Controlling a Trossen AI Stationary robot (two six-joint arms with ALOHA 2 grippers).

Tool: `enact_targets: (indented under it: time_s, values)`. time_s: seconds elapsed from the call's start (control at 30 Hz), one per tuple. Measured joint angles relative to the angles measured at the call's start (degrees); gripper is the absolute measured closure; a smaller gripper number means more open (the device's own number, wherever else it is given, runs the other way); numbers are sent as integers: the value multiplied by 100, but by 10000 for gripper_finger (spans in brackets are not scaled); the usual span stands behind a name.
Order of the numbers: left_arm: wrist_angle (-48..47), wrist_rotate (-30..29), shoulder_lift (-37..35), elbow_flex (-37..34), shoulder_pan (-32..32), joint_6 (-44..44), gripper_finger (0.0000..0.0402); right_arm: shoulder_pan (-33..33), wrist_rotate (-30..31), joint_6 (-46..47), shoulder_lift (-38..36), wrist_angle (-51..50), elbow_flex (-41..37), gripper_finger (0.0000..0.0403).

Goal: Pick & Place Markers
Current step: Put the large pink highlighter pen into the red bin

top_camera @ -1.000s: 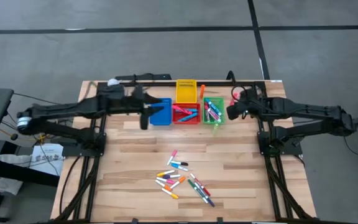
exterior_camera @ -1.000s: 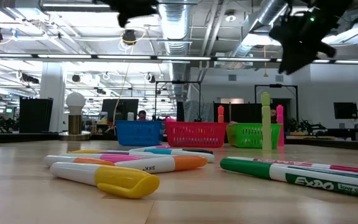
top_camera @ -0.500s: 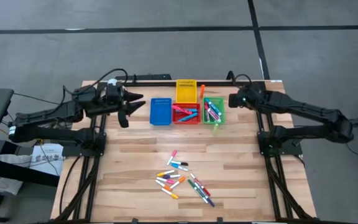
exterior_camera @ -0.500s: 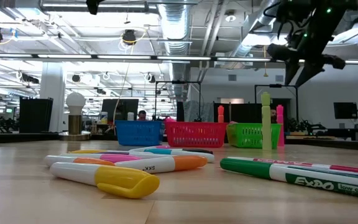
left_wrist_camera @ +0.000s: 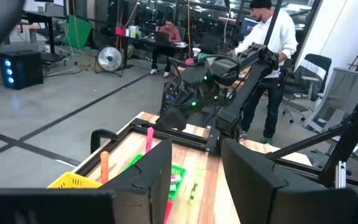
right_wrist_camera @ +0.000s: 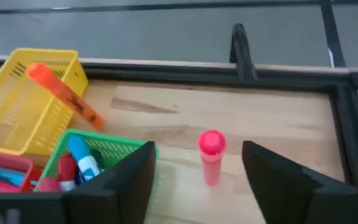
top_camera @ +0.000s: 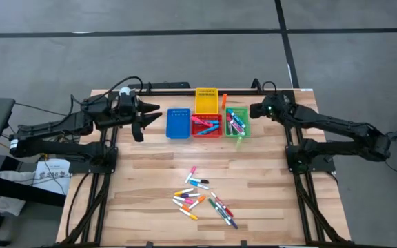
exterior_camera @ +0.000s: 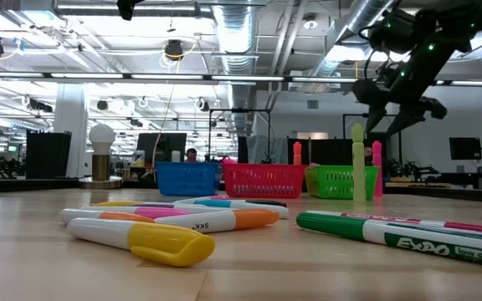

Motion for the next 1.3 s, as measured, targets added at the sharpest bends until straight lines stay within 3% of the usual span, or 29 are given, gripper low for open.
enact_targets:
  time_s: [0.17, 0.77, 1.17, 1.3]
  values:
    - [2, 0, 0, 0, 0, 0, 262, 0, 258, -347, 167, 433, -212, 143]
    - [22, -44, 2, 0, 0, 2, 262, 0, 595, -514, 1507, 1654, -466, 143]
    - [24, -44, 2, 0, 0, 24, 262, -48, 637, -429, 1601, 1668, -464, 144]
    - [24, -44, 2, 0, 0, 24, 262, -44, 694, -341, 1601, 1652, -464, 165]
